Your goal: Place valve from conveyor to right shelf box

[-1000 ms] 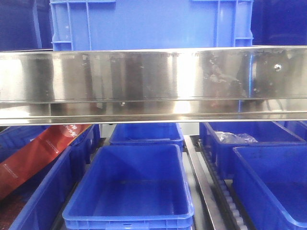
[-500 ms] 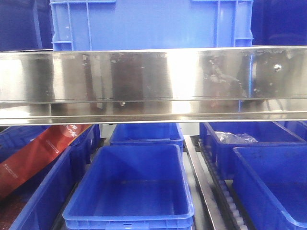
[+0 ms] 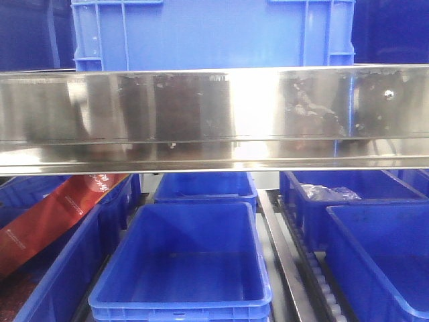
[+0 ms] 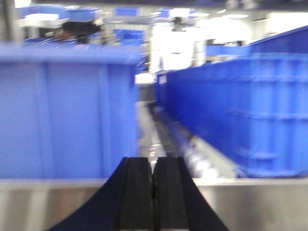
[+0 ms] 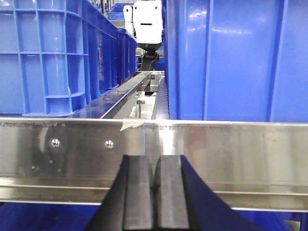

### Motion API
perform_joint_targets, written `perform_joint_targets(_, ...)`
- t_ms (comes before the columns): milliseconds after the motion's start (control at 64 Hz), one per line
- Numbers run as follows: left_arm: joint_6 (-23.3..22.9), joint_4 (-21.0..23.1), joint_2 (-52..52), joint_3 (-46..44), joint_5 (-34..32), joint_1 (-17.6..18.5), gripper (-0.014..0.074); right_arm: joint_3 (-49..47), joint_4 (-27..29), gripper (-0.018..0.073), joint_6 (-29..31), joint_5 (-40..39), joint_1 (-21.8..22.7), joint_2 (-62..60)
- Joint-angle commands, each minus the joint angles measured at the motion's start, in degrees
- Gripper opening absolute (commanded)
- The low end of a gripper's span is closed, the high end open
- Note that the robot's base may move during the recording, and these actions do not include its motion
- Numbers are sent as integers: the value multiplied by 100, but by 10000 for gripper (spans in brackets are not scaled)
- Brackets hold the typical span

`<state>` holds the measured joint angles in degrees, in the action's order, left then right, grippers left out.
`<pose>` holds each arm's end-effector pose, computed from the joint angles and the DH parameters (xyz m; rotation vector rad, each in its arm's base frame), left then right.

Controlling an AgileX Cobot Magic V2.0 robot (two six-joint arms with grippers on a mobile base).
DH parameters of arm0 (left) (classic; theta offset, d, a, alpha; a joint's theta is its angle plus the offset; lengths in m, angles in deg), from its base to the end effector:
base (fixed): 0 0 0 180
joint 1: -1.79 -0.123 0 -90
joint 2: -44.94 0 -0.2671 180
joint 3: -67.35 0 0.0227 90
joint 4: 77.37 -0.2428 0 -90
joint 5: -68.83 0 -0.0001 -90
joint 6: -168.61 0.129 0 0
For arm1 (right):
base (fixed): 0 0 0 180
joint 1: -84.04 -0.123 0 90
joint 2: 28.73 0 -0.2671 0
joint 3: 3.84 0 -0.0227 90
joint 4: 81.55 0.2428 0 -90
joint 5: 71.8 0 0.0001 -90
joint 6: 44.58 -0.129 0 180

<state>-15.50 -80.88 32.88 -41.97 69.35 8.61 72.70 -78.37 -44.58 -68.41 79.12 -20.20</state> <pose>0.1042 -0.0124 0.2471 0.0784 1.4519 -0.1055 0.1043 0.0094 0.2095 -0.0261 1.5447 0.1145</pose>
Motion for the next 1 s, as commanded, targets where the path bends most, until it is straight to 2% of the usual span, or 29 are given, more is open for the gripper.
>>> perform_joint_targets(0, -87, -32, 299, 240, -145, -178, -111, 15, 6, -162, 0, -128, 19, -21)
perform_joint_targets(109, 102, 25, 375, 600, -273, -300, -111, 15, 6, -162, 0, -128, 19, -21)
perform_joint_targets(172, 102, 43, 375, 600, -324, -317, -111, 15, 6, -162, 0, -128, 19, -21)
perform_joint_targets(219, 102, 115, 375, 600, -52, -307, -111, 15, 6, -162, 0, -128, 19, -21)
perform_joint_targets(984, 102, 131, 375, 600, -104, -307, -111, 15, 6, -162, 0, -128, 19, -21)
